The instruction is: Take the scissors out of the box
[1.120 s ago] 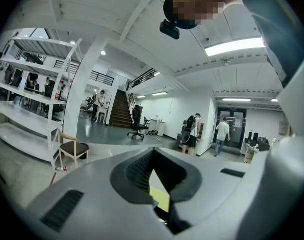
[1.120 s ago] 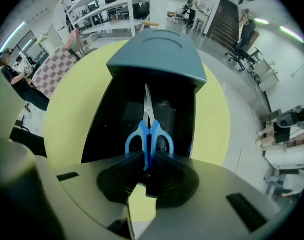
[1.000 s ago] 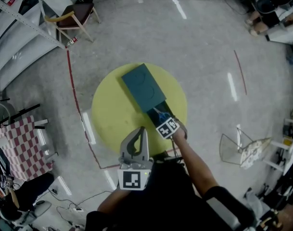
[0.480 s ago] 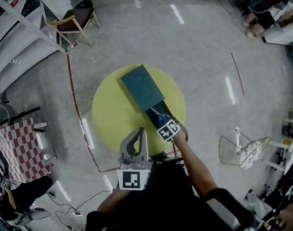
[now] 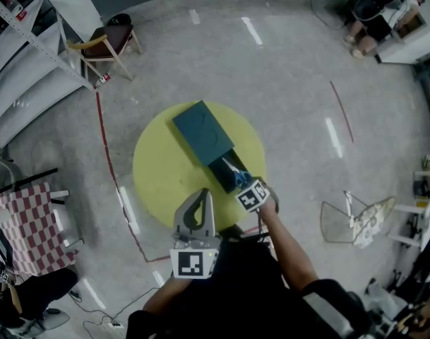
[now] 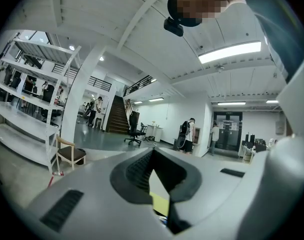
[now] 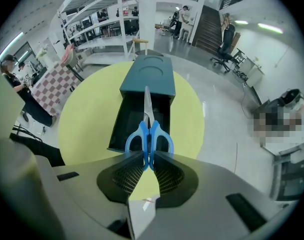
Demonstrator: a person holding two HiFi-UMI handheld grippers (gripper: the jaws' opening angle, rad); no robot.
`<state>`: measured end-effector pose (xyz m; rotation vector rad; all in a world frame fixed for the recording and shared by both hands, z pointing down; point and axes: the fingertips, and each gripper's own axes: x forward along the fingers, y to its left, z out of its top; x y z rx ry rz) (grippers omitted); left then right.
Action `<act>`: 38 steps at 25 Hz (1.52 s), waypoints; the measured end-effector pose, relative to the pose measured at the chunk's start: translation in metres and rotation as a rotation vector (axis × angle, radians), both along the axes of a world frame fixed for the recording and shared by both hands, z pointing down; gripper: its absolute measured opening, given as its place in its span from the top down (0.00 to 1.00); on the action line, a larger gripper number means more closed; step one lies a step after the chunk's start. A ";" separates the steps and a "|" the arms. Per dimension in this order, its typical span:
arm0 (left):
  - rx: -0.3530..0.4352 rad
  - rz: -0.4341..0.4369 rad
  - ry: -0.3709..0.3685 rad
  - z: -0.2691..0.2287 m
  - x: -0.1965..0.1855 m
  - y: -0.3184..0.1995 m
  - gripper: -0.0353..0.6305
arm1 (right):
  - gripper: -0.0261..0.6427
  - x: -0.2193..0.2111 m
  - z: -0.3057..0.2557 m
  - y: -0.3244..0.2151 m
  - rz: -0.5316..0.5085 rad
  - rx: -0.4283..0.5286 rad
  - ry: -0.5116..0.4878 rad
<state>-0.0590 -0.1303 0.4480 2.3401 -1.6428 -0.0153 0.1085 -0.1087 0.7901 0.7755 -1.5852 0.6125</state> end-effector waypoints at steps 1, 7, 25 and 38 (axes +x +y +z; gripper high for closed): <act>0.007 0.000 -0.002 -0.001 0.000 0.001 0.95 | 0.87 0.001 -0.005 -0.001 0.017 0.017 -0.018; 0.037 -0.004 0.001 -0.011 0.006 0.007 0.95 | 0.87 0.001 -0.037 -0.016 0.118 0.130 -0.155; 0.073 -0.001 -0.022 -0.019 0.007 0.027 0.95 | 0.87 -0.013 -0.186 -0.023 0.148 0.633 -0.405; 0.079 0.024 -0.042 -0.011 0.013 0.024 0.95 | 0.87 -0.015 -0.302 0.009 0.196 0.881 -0.626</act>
